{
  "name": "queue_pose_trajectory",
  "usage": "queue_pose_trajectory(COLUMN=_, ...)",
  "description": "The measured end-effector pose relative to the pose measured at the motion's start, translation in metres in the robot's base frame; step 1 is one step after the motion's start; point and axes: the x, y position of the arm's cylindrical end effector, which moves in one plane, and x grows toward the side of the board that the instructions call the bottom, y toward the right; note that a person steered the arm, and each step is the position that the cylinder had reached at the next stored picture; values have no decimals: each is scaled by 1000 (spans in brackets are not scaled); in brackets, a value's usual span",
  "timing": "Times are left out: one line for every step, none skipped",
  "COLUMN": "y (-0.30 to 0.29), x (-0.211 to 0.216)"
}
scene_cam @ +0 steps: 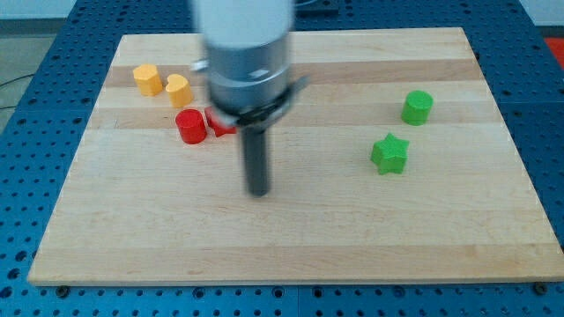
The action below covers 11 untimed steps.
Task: Push the red star towards the bottom center of the board
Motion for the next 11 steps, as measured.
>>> queue_pose_trajectory(y=-89, x=-37)
queue_pose_trajectory(y=-132, x=-121)
queue_pose_trajectory(y=-131, x=-169)
queue_pose_trajectory(y=-54, x=-166)
queue_pose_trajectory(y=-17, x=-124)
queue_pose_trajectory(y=39, x=-99)
queue_pose_trajectory(y=57, x=-111)
queue_pose_trajectory(y=82, x=-112)
queue_pose_trajectory(y=98, x=-59)
queue_pose_trajectory(y=84, x=-41)
queue_pose_trajectory(y=113, x=-60)
